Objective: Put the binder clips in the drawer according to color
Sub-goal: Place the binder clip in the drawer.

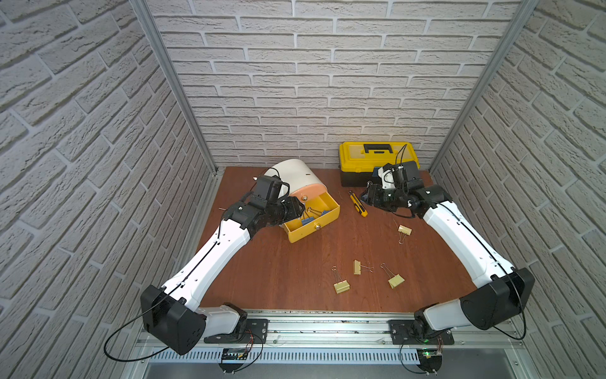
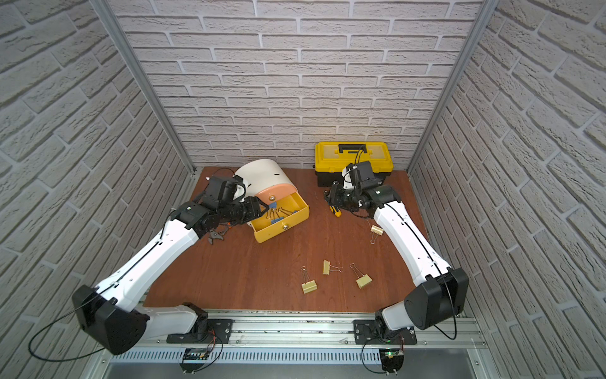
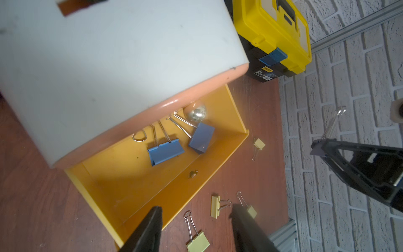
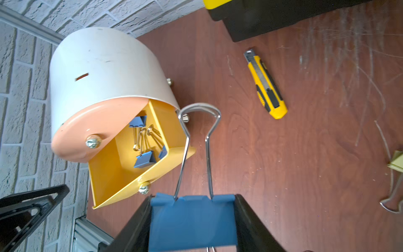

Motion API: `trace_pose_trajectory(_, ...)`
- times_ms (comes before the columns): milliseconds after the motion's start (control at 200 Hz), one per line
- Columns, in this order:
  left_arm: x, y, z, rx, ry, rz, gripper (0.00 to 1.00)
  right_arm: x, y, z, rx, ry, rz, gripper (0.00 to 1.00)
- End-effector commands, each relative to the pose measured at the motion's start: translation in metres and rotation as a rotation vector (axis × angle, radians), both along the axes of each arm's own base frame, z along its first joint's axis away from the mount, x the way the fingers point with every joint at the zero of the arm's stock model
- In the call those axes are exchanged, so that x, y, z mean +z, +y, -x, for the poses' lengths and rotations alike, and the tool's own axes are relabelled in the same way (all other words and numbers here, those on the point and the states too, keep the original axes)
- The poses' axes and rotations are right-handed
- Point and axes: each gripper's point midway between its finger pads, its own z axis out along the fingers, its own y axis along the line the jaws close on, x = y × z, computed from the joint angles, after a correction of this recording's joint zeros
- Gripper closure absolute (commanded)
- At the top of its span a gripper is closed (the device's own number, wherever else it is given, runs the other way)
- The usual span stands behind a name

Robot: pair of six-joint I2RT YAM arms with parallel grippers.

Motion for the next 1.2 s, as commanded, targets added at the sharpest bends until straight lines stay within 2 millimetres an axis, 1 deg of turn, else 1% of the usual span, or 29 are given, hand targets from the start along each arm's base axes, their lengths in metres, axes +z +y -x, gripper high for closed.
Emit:
trace_pose_trajectory(0, 0.02, 0.009, 0.004, 0.0, -0.041, 0.025, 0.44, 0.016, 0.025, -0.008, 0.031, -0.048, -0.025, 0.53)
trace_pose_trajectory(205, 0.02, 0.031, 0.008, 0.042, -0.03, 0.042, 0.44, 0.03, 0.07, -0.009, 0.12, -0.08, -0.044, 0.52)
trace_pose_trajectory(335, 0.022, 0.044, 0.013, 0.067, -0.032, 0.044, 0.43, 0.033, 0.1, -0.01, 0.166, -0.086, -0.058, 0.52)
trace_pose_trajectory(495, 0.026, 0.054, 0.018, 0.091, -0.04, 0.048, 0.43, 0.03, 0.134, -0.013, 0.215, -0.078, -0.066, 0.52)
trace_pose_trajectory(605, 0.027, 0.057, 0.023, 0.101, -0.043, 0.049, 0.43, 0.026, 0.15, -0.016, 0.239, -0.069, -0.07, 0.52)
trace_pose_trajectory(715, 0.025, 0.06, 0.028, 0.112, -0.043, 0.049, 0.43, 0.021, 0.159, -0.019, 0.246, -0.062, -0.065, 0.52)
trace_pose_trajectory(895, 0.021, 0.063, 0.033, 0.125, -0.034, 0.054, 0.43, 0.016, 0.164, -0.022, 0.253, -0.054, -0.063, 0.5)
trace_pose_trajectory(985, 0.021, 0.063, 0.033, 0.127, -0.033, 0.055, 0.43, 0.011, 0.164, -0.021, 0.255, -0.049, -0.055, 0.46)
trace_pose_trajectory(1195, 0.022, 0.062, 0.032, 0.127, -0.034, 0.057, 0.43, 0.007, 0.161, -0.023, 0.243, -0.048, -0.04, 0.33)
